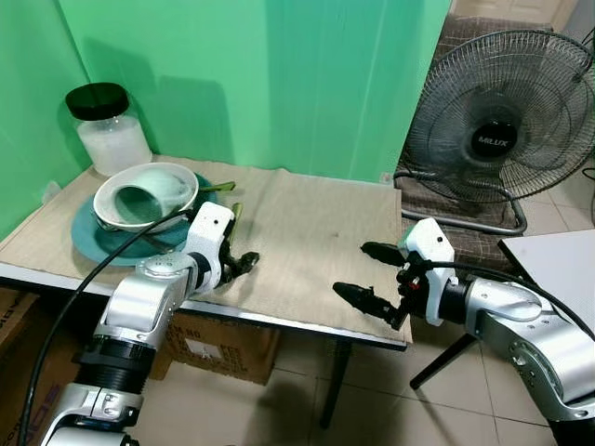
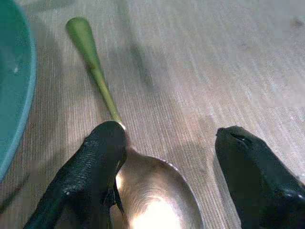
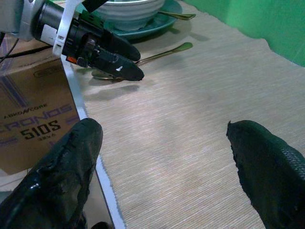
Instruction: Setting the table
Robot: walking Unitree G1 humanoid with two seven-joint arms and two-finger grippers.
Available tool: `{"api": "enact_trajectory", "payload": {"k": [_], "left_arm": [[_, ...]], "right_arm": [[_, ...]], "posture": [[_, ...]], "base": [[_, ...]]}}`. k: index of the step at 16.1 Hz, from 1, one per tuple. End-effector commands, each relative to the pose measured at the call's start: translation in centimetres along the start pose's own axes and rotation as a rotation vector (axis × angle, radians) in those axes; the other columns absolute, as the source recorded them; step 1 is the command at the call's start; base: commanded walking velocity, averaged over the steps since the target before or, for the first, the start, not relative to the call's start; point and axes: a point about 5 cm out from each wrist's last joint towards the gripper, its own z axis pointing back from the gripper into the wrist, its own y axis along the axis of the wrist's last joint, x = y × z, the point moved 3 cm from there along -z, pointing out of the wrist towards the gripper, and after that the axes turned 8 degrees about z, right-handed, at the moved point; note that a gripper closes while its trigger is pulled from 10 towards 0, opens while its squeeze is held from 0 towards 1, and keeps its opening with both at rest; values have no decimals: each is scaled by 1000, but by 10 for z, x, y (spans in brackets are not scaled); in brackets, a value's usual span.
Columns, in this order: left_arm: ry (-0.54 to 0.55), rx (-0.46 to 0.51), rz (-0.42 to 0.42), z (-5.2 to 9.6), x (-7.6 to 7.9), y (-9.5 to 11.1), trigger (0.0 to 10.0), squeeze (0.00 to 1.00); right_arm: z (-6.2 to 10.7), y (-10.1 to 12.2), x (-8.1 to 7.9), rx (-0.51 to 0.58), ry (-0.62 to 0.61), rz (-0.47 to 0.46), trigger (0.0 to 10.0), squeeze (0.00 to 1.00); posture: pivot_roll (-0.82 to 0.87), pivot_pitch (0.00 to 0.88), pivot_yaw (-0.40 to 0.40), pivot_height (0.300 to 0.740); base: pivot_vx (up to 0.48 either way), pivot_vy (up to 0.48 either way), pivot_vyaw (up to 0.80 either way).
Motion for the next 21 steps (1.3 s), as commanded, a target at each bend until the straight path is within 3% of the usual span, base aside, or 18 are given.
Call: {"api": "enact_trajectory", "payload": {"k": [1,3,4,5,6,14,21], "left_arm": [[40,-20,-8,0,-6,1,4471,0],[44,-26,-9,-2,-8,-1,4275,0],[30,-23,-9,-4,-7,-1,3255,0],[28,-27,-5,-6,-7,-2,1216,0],[29,-30,-5,-7,-7,-3,118,0],[45,-70,7,-9,-12,-7,0,0],[45,-45,-28,-4,-15,0,0,0]], "right_arm": [[3,6,1,20,6,18,10000,0],[3,6,1,19,12,20,10000,0],[3,6,2,20,17,21,10000,0],[3,6,3,19,20,23,10000,0],[4,6,3,19,21,24,10000,0],[10,6,-8,10,136,14,10000,0],[12,8,-2,12,147,24,10000,0]], "posture": [[-73,0,1,740],[-72,0,-3,740],[-71,0,-4,740],[-72,0,-5,740],[-73,0,-5,740],[-77,0,-3,740],[-64,0,-12,740]], "base": [[0,0,0],[0,0,0],[0,0,0],[0,0,0],[0,0,0],[0,0,0],[0,0,0]]}}
